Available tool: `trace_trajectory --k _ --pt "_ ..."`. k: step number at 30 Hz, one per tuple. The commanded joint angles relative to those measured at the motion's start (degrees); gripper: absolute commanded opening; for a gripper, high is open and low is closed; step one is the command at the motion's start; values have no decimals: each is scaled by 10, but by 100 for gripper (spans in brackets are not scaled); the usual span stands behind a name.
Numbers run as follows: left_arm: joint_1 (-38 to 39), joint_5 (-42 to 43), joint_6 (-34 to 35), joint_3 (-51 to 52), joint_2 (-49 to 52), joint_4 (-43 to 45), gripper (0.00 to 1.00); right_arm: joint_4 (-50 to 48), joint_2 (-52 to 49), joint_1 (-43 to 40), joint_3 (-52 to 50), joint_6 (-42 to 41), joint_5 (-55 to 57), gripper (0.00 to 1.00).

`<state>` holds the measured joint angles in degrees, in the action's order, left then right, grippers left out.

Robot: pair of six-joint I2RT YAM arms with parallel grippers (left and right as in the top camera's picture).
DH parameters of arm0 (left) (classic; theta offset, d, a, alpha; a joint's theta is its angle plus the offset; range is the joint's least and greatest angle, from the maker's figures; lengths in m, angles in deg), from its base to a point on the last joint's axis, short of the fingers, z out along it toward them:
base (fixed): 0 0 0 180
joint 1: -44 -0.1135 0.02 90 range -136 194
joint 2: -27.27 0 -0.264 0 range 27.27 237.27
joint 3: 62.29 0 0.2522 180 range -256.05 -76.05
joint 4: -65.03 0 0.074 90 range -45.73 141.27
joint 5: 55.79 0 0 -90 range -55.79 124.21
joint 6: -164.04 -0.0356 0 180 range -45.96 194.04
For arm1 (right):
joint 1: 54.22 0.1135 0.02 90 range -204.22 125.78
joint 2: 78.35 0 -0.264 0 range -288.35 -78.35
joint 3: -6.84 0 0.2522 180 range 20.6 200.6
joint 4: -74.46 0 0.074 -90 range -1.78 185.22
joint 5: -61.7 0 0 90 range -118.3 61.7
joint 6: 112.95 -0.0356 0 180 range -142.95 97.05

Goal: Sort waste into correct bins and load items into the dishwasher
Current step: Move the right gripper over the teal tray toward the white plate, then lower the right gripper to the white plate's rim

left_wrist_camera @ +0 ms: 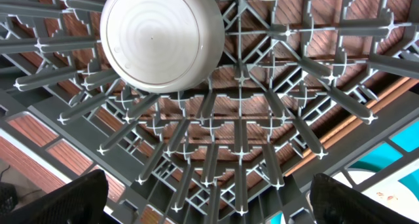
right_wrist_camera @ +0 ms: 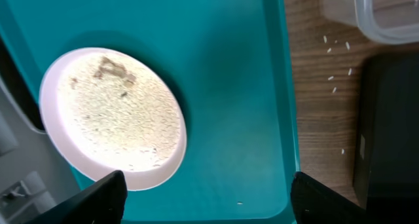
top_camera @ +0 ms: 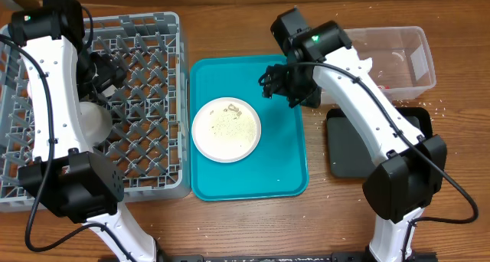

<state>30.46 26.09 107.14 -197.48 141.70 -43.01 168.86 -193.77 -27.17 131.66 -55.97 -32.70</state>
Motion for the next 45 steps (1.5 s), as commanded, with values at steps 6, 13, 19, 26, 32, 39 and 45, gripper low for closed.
trace_trajectory --k 6,13,19,26,32,39,45 --pt "0 4 3 -7 -17 1 100 -33 2 3 -56 0 4 80" --pt "0 4 3 -7 -17 1 100 -87 2 4 -116 0 -5 40" --pt "0 4 3 -7 -17 1 100 -156 2 11 -157 0 -77 8" --pt "0 4 3 -7 -17 1 100 -237 2 49 -209 -2 -77 4" --pt "0 4 3 -7 -17 1 100 -284 2 88 -240 -54 -47 4" --pt "0 4 3 -7 -17 1 100 -298 2 100 -267 -78 -10 4" --pt "0 4 3 -7 -17 1 100 -313 1 100 -290 -83 -10 4"
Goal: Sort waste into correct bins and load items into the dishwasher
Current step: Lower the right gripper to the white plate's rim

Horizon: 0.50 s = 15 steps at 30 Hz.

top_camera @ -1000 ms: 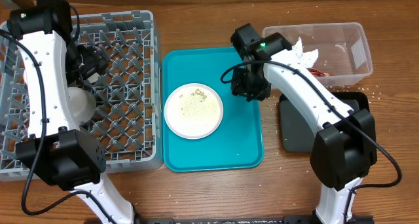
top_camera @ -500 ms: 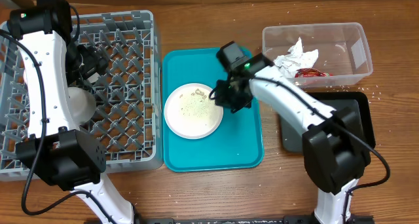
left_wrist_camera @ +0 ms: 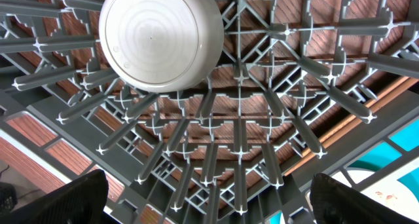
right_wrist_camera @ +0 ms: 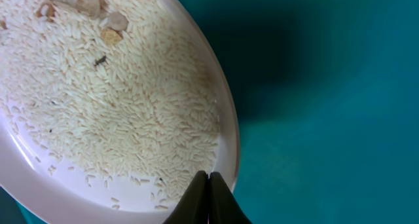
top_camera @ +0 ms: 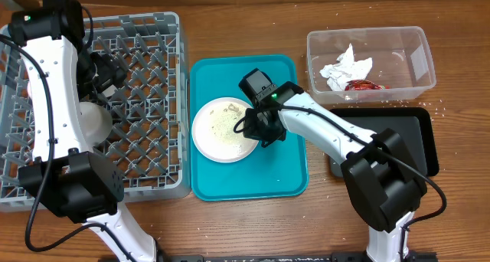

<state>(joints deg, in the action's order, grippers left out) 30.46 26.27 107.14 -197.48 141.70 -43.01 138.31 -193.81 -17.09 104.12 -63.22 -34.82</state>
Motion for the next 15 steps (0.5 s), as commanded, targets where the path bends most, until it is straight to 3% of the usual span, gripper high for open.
trace_trajectory --k 1,9,15 --pt "0 3 3 -7 -17 1 100 -9 2 -1 -19 -15 12 4" --pt "0 3 3 -7 -17 1 100 4 2 -4 -26 -45 44 4" --pt "0 3 3 -7 -17 1 100 69 2 -20 -1 -64 109 4"
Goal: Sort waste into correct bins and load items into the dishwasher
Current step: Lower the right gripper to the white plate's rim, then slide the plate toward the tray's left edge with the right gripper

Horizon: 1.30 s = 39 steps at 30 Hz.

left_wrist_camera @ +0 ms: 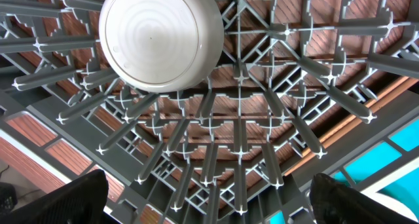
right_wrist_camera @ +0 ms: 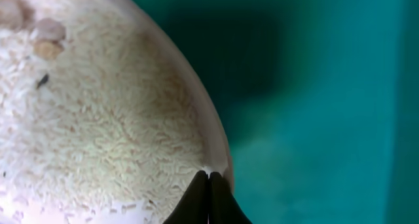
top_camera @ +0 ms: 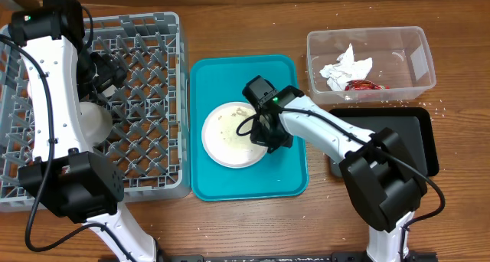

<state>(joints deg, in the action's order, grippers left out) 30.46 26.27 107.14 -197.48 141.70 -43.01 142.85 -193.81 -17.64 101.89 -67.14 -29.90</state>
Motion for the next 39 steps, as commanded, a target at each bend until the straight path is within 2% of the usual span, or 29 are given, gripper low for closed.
trace_trajectory --k 1,10,14,16,18,19,22,23,24,28,32,34,39 --pt "0 3 3 -7 -17 1 100 35 2 -17 26 -29 75 4" --pt "0 3 3 -7 -17 1 100 129 5 -40 109 -1 83 4" --pt "0 3 3 -7 -17 1 100 132 8 -23 149 92 -18 4" --pt "0 3 3 -7 -17 1 100 124 8 -8 156 140 -63 7" --pt "0 3 3 -7 -17 1 100 113 8 16 155 178 -75 16" --pt "0 3 3 -7 -17 1 100 107 6 27 154 194 -72 24" --pt "0 3 3 -7 -17 1 100 83 5 70 149 240 -68 68" --pt "0 3 3 -7 -17 1 100 72 5 82 146 248 -64 76" --pt "0 3 3 -7 -17 1 100 63 5 95 143 249 -56 82" --pt "0 3 3 -7 -17 1 100 10 0 154 121 244 0 91" --pt "0 3 3 -7 -17 1 100 -9 -16 179 120 221 38 92" --pt "0 3 3 -7 -17 1 100 -14 -38 184 120 197 71 83" --pt "0 3 3 -7 -17 1 100 -14 -74 184 120 197 71 70"
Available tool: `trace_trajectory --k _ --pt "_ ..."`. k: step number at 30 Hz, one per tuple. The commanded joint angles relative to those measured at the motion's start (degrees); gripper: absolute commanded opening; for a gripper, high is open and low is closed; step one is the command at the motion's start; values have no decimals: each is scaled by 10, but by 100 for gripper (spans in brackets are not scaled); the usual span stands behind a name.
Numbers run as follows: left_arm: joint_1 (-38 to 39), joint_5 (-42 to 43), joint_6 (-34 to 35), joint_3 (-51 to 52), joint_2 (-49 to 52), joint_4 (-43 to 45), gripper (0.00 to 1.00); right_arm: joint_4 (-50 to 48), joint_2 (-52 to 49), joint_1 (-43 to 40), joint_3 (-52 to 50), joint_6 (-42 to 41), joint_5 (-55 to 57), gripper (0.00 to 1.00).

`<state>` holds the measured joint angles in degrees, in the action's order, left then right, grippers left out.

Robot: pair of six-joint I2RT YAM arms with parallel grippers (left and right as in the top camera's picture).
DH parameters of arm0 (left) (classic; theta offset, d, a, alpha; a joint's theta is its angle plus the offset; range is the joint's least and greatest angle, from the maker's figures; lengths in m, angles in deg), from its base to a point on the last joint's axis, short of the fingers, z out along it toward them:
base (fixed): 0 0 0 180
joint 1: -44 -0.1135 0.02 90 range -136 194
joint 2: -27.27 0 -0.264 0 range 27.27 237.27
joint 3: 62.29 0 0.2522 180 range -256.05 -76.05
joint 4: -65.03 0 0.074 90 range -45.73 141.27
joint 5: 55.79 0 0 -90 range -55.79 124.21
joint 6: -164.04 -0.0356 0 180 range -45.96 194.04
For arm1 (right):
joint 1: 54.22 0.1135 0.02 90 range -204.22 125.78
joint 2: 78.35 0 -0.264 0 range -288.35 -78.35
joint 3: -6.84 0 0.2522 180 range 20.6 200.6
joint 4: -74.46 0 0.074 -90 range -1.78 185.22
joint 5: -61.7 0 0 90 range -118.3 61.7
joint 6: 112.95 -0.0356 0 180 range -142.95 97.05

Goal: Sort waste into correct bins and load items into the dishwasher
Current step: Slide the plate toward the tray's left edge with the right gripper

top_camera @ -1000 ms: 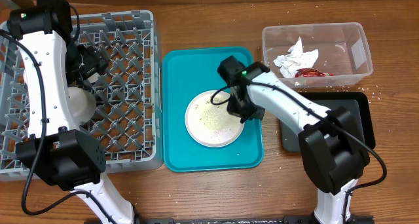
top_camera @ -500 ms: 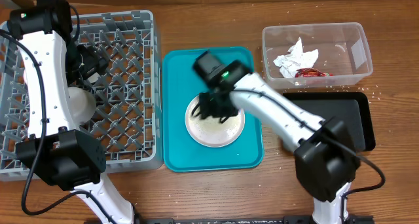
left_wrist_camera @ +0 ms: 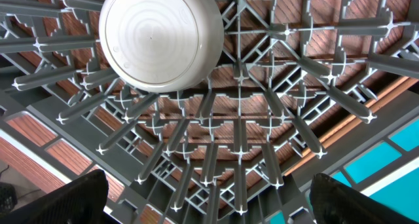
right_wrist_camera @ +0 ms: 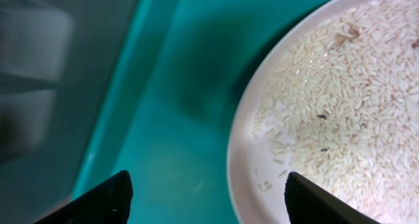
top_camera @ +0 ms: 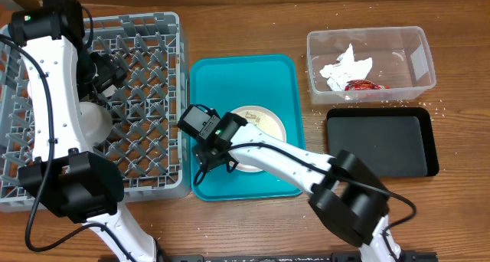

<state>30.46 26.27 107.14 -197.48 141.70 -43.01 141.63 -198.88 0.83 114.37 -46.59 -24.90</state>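
A white plate point(top_camera: 268, 122) holding rice point(right_wrist_camera: 340, 99) lies on the teal tray point(top_camera: 245, 70), partly hidden by my right arm. My right gripper point(top_camera: 208, 156) hovers open over the tray's left part, just left of the plate point(right_wrist_camera: 262, 152), its fingers point(right_wrist_camera: 98, 199) wide apart and holding nothing. The grey dish rack point(top_camera: 153, 32) stands at the left with an upturned white bowl point(left_wrist_camera: 154, 37) in it. My left gripper point(left_wrist_camera: 206, 207) hangs open above the rack's tines, empty.
A clear bin point(top_camera: 413, 63) with crumpled paper and a red wrapper stands at the back right. In front of it lies a black tray point(top_camera: 381, 142). Rice grains are scattered on the wood near both.
My right gripper was shut on the plate's right rim; now it is open at the plate's left side, near the tray's left edge. The plate lies a little further right. The left arm is unchanged.
My right gripper was open above the tray's back right, with the plate in the tray's middle. Then it was shut on the plate's right rim, and the plate had shifted slightly. Now it is open, left of the plate. The left gripper stayed open over the rack.
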Motion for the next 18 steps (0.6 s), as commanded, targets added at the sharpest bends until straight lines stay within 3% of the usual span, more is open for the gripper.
trace_trajectory --k 1,3,10,18 --pt "0 3 3 -7 -17 1 100 -2 -27 -1 -5 -8 21 67" --pt "0 3 3 -7 -17 1 100 -2 -30 -1 -5 -8 21 63" --pt "0 3 3 -7 -17 1 100 -2 -30 0 -5 -19 46 35" --pt "0 3 3 -7 -17 1 100 -2 -31 0 -5 -19 52 22"
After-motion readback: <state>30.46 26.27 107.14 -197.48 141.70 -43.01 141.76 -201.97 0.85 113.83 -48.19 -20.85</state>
